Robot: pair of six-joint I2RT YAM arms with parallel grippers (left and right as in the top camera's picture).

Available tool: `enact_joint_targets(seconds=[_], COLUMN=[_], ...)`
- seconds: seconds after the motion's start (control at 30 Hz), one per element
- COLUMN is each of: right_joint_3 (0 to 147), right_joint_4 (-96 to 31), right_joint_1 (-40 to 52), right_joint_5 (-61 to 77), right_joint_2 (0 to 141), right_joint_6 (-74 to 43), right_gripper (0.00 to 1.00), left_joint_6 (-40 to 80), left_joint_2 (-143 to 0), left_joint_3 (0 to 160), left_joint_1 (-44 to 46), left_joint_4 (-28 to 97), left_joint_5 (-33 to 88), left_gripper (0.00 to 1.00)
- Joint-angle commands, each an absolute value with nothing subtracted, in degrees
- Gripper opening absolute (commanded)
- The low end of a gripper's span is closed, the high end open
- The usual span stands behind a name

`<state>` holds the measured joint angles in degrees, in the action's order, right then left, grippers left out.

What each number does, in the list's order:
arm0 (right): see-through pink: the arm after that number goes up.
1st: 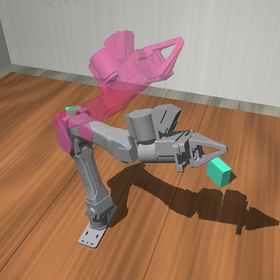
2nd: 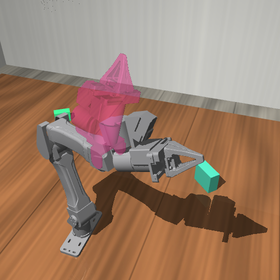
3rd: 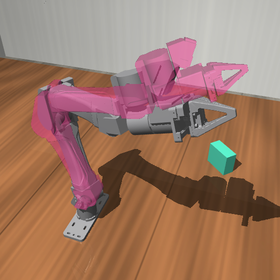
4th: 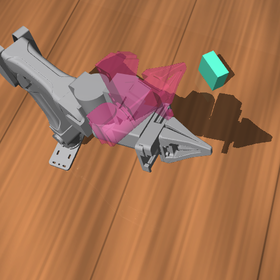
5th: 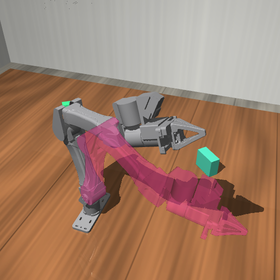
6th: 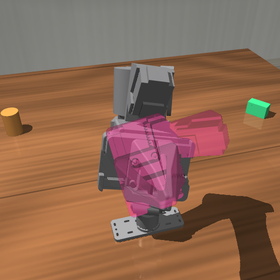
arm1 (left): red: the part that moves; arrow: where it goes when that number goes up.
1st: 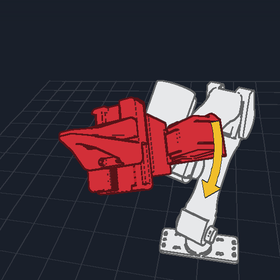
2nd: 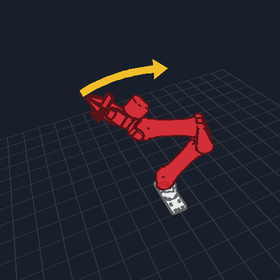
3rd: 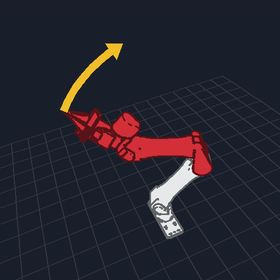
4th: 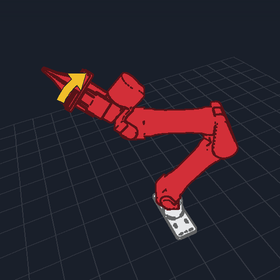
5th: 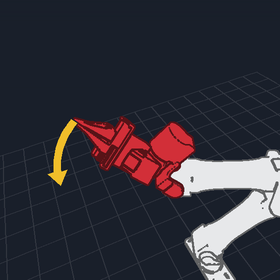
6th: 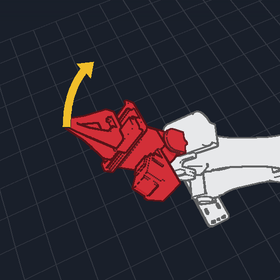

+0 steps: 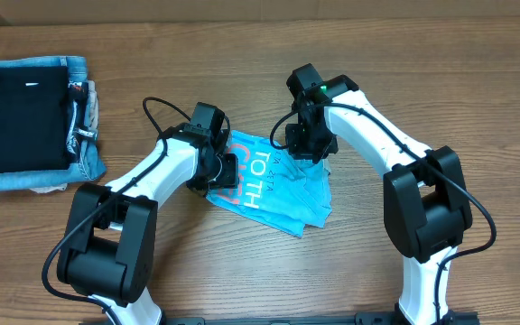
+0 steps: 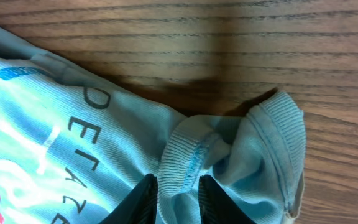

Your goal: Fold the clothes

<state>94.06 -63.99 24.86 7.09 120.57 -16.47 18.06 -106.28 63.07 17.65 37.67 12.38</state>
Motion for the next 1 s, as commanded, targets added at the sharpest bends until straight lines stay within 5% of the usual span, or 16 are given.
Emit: enact_joint_targets(seconds=[0.0,0.33,0.57,0.7,0.83,0.97], right_joint_3=[93.51,92.95,92.95,93.49,93.73,93.73], right_joint_4=[-63.7,-63.68,-64.45,-67.81,-69.56,-71.46], right_joint_1=[25.23,26.68,26.09,25.04,24.23,24.05], right_joint_5=[7.9,8.01,6.92,2.81,2.63,2.66], right_joint_2=[121.14,123.9,123.9,123.7,121.51,117.86], right_joint_6=[-16.29,-16.32,-17.23,-21.56,-23.14,-24.1], right_gripper=[0.26,0.24,0.04,0.04,0.04,0.04], left_joint_6=[18.46,18.46,18.46,18.44,18.39,18.2], left_joint_2=[-108.79,-108.79,-108.79,-108.79,-108.79,-108.79], left_joint_3=[60.36,60.36,60.36,60.36,60.36,60.34], left_joint_1=[17.56,17.54,17.56,17.56,17.56,17.56], left_joint_4=[38.61,38.7,38.76,38.79,38.81,38.76], left_joint_5=[8.78,8.78,8.78,8.78,8.75,8.75], left_gripper=[0.49,0.49,0.49,0.49,0.43,0.26])
